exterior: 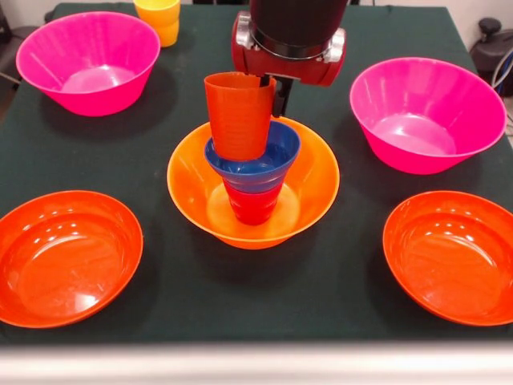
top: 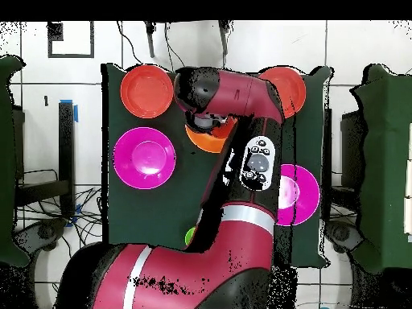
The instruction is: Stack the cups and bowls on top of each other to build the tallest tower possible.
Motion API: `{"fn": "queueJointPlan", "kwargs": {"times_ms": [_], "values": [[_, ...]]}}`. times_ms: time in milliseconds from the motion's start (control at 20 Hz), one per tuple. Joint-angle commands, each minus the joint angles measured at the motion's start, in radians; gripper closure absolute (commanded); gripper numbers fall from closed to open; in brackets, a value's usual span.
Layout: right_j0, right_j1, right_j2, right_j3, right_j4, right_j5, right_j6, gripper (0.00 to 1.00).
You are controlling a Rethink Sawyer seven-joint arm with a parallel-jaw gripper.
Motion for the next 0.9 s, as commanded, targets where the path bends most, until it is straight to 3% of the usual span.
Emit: {"fn": "queueJointPlan", "kwargs": {"times_ms": [50, 450, 900], "values": [[0.009, 0.025, 0.084, -0.05, -0.018, 0.017, 0.072, 1.0], [0.014, 0.032, 0.08, -0.078, -0.009, 0.05, 0.085, 1.0], [0.022, 0.026, 0.072, -0.043, 0.004, 0.039, 0.125, 1.0]]}}
